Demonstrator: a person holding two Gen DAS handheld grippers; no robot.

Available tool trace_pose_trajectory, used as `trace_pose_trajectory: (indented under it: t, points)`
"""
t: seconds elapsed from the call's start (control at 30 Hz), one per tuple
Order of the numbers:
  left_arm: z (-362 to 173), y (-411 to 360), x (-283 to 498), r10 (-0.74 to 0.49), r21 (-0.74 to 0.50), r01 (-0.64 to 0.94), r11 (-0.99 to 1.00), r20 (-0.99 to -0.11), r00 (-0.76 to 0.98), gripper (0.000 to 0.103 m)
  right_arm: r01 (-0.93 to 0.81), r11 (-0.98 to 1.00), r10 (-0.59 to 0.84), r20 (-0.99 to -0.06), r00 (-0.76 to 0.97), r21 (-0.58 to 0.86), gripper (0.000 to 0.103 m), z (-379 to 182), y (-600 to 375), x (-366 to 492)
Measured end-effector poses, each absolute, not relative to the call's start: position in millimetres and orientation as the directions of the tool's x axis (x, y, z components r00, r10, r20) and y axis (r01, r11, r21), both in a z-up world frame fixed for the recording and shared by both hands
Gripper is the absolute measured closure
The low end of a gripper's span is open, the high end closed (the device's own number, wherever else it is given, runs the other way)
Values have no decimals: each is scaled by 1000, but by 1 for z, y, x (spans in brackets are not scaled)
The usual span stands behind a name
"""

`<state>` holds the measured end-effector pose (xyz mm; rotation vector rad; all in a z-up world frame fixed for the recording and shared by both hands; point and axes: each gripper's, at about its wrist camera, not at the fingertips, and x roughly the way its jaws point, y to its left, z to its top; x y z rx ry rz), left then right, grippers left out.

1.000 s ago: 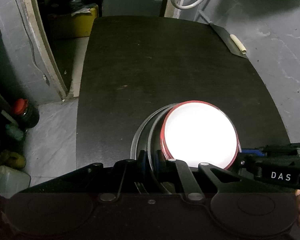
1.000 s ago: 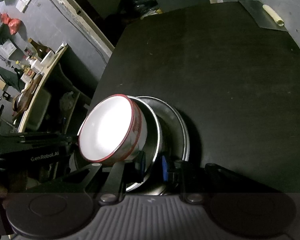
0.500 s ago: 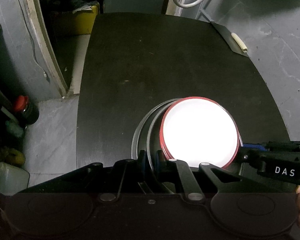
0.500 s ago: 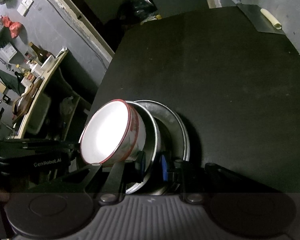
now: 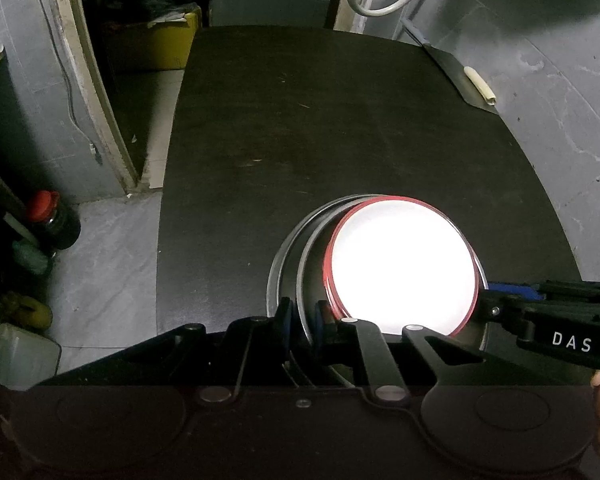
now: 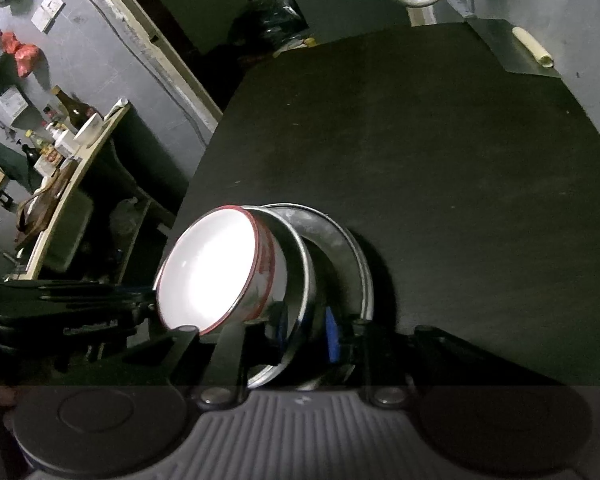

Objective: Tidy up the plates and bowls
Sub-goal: 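Lower the nested bowls onto the steel plates and open both tools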

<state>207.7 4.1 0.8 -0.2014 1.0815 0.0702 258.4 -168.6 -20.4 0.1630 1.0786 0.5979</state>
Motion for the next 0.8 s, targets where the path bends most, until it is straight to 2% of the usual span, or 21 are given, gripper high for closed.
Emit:
trace_pose_trajectory:
  t: [0.13,0.2,0.43,0.67,0.73,0.77,0.8]
  points:
    - [3,3,208,-35,-122,-156,980,-882,470,88,-367,834,533,-775,339,413,74,-22,-173,257]
    - [4,3,208,-7,-98,-171,980,-885,466,72,-365,837,528,-777,344,407,74,-21,-172,255]
    - [9,9,199,16,-92,-195,976,-871,492,59,-355,843,522,-772,363,404,71,-22,-176,247]
    - [16,9,188,52,-76,-221,972,-853,519,37,-345,842,530,-755,387,414,64,-20,-182,237]
    - [17,8,186,70,-67,-236,969,-849,525,33,-347,855,507,-760,406,386,49,-18,-182,234]
    - [17,8,184,78,-63,-244,968,-846,527,27,-339,868,484,-769,418,362,36,-18,-183,232]
    - [18,8,183,86,-60,-251,966,-844,530,24,-337,872,478,-768,426,356,32,-18,-185,230]
